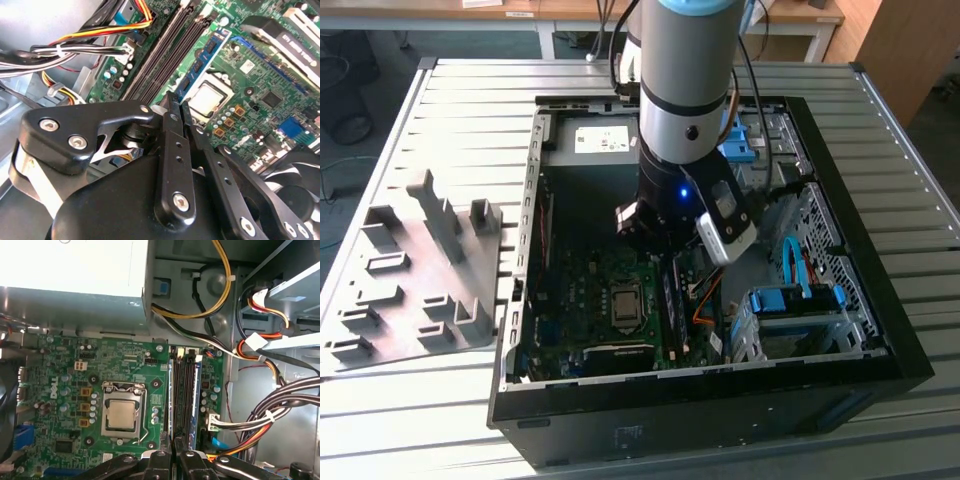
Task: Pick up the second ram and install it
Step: 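Insert the second ram into the second slot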
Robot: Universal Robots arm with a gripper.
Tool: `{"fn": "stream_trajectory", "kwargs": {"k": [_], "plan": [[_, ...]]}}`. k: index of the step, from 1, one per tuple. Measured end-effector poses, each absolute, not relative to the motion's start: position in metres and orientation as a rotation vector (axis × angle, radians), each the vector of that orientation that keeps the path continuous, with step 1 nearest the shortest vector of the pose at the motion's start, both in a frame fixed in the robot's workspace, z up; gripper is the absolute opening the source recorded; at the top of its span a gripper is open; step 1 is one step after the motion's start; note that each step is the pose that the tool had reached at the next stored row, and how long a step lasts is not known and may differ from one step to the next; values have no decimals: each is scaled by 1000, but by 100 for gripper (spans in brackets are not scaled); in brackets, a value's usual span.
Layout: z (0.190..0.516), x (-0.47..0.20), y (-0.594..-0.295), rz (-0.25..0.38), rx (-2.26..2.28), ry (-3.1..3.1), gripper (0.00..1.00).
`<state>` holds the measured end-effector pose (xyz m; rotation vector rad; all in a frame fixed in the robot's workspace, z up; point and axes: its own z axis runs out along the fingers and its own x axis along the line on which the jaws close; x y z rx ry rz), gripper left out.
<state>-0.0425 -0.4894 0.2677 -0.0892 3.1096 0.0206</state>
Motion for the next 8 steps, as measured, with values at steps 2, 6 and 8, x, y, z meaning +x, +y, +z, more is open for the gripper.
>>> {"fn": "stream_trajectory", "kwargs": {"k": [2, 6, 8], "plan": [[267, -42, -488, 21, -89, 3110, 14], [264, -42, -485, 21, -89, 3110, 14], [262, -42, -485, 21, -89, 3110, 14]]}}
